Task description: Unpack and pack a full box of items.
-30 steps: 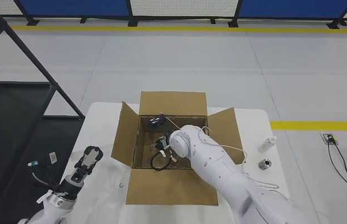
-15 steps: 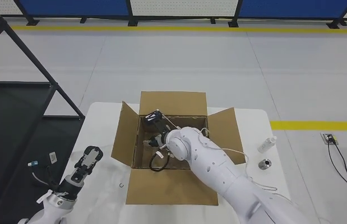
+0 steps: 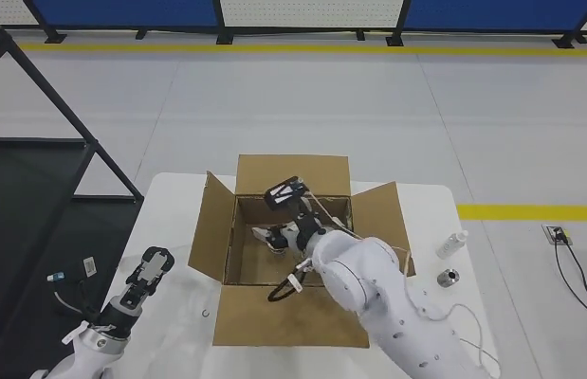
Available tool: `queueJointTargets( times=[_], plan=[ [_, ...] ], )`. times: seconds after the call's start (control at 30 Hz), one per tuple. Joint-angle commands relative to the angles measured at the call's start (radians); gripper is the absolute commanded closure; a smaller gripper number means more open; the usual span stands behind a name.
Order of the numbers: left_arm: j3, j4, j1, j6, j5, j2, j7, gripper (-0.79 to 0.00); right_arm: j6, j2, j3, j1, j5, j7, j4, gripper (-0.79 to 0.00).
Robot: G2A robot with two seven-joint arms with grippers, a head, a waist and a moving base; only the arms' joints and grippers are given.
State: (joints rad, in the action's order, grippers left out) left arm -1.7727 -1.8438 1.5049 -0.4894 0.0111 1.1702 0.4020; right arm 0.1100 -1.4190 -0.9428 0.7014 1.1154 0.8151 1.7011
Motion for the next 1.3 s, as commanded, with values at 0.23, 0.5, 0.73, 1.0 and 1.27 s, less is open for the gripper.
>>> queueJointTargets(
  times=[0.23,0.5,0.73,1.0,1.27],
  plan=[
    [0.0,0.0,0.0,0.0,0.0,0.0,0.0,-0.785,0.082,0.07,-0.45,0.395,0.187,0.094,0.51,-0.785],
    [0.0,0.0,0.0,0.0,0.0,0.0,0.0,-0.785,0.129,0.083,-0.798,0.682,0.06,0.06,0.525,-0.785],
    [0.0,0.0,0.0,0.0,0.0,0.0,0.0,-0.785,0.026,0.093,-0.871,0.689,-0.083,0.124,0.271,-0.785],
    [0.0,0.0,0.0,0.0,0.0,0.0,0.0,-0.785,0.018,0.101,-0.825,0.572,-0.082,0.087,0.025,-0.785],
    [0.0,0.0,0.0,0.0,0.0,0.0,0.0,-0.785,0.054,0.109,-0.79,0.492,-0.037,0.097,-0.1,-0.72]
  ],
)
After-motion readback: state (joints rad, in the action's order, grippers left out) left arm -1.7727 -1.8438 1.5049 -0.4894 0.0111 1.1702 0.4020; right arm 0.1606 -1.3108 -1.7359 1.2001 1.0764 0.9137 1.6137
